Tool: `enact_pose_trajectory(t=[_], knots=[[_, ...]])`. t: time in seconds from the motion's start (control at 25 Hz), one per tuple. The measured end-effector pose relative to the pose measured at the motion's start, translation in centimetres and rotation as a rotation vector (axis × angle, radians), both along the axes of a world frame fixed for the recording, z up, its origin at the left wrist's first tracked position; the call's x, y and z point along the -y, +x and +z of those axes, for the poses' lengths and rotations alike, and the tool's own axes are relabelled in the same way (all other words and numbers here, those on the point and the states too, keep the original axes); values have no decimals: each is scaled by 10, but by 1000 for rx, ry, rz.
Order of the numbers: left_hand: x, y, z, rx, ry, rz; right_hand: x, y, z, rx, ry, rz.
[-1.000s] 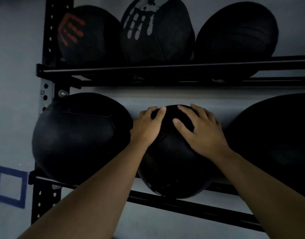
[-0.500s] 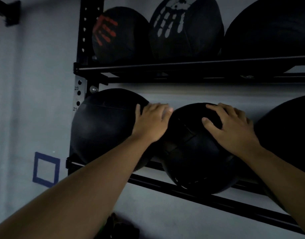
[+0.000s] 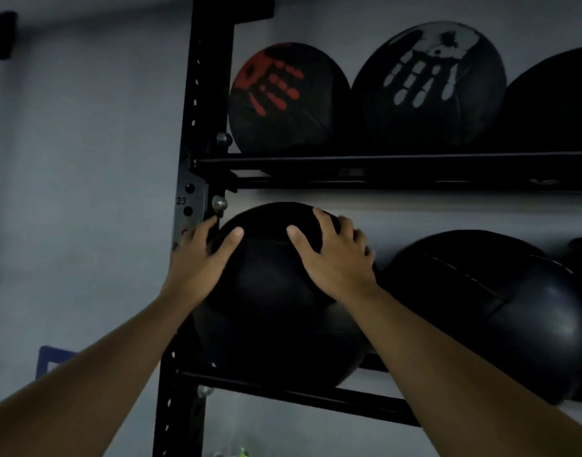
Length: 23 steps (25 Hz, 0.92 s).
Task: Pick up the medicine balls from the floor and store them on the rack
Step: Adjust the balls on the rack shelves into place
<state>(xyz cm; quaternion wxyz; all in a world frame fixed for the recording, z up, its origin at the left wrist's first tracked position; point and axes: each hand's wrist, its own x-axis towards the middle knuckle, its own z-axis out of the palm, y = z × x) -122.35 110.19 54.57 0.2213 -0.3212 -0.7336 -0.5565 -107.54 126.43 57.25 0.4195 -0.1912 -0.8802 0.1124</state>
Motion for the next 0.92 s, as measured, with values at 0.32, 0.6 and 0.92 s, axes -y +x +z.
enact_pose_trajectory(t=[0.32,0.6,0.92], knots=[[-23,-22,0,0,28,-157,-9,-8,-8,-197,-60,-49],[-14,-11,3,44,19,-186,-5,-5,-2,-125,-70,-43],[-47,54,45,-176,116,-88,-24,56,41,-79,61,-13]])
